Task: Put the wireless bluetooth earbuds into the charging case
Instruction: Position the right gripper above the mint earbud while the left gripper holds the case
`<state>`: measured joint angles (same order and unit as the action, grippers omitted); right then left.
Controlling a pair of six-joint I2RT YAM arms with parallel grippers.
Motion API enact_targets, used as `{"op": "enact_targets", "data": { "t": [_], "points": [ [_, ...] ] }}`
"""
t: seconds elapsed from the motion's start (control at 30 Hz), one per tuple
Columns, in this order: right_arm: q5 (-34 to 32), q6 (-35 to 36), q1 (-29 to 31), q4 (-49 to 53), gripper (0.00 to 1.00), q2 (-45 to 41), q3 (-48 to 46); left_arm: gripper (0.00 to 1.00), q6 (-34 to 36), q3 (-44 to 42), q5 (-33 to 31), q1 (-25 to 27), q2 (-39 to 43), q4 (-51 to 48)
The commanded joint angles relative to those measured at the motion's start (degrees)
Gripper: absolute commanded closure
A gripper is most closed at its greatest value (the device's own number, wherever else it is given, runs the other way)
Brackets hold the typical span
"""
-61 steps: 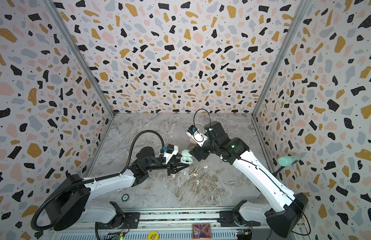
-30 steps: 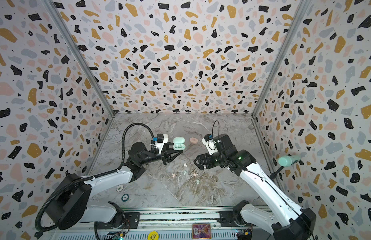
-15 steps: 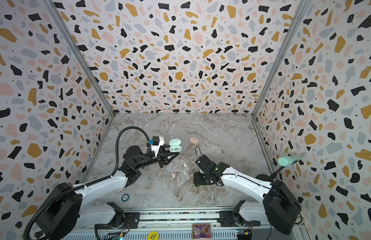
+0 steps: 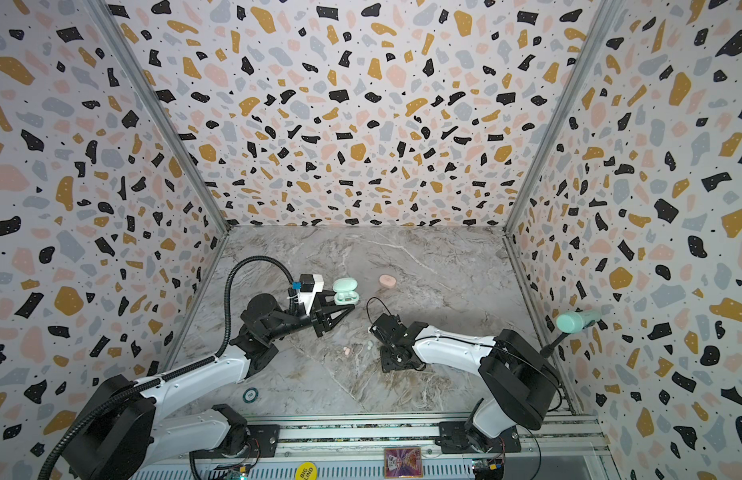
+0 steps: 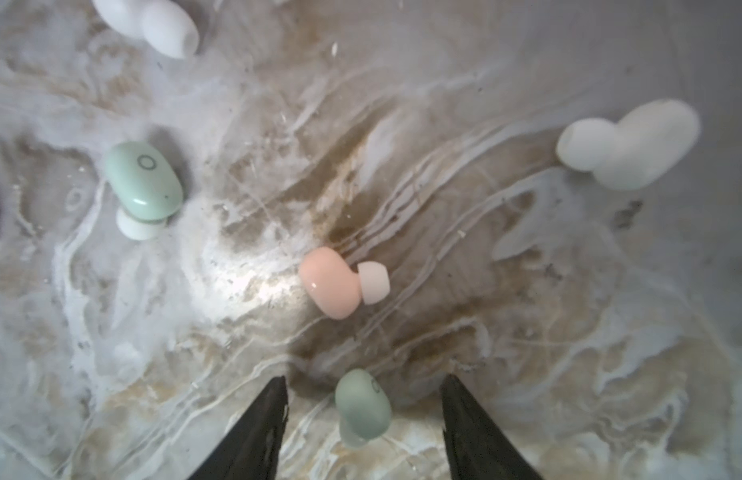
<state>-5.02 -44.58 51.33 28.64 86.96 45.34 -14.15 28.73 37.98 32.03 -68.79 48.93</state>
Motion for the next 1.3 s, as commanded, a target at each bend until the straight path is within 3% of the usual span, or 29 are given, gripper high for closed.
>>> {"op": "enact_targets", "data": {
  "t": [0.0, 0.3, 0.63, 1.0, 1.27],
  "points": [
    [-4.43, -1.9, 0.08, 6.18, 0.41, -0.05, 1.0, 0.79, 0.86, -0.44, -0.18, -0.3, 1.03, 2.0],
    [-6.74, -4.34, -1.09, 12.26, 0.42, -6.77, -3.07, 0.79, 0.9, -0.25, 0.08, -0.3, 0.94, 1.95],
    [-9.73, -2.97, -7.08, 17.93, 0.42, -15.92, -4.7, 0.79, 0.49, -0.17, 0.34, -0.3, 0.55, 2.4],
    [3.66, 0.5, -6.83, 6.89, 0.41, -15.78, -6.65, 0.78, 0.39, -0.21, 0.44, -0.3, 0.46, 2.35],
    [-1.29, 0.39, -4.15, 8.16, 0.37, -8.78, -3.38, 0.78, 0.29, -0.08, 0.61, -0.3, 0.33, 2.46]
  ]
}}
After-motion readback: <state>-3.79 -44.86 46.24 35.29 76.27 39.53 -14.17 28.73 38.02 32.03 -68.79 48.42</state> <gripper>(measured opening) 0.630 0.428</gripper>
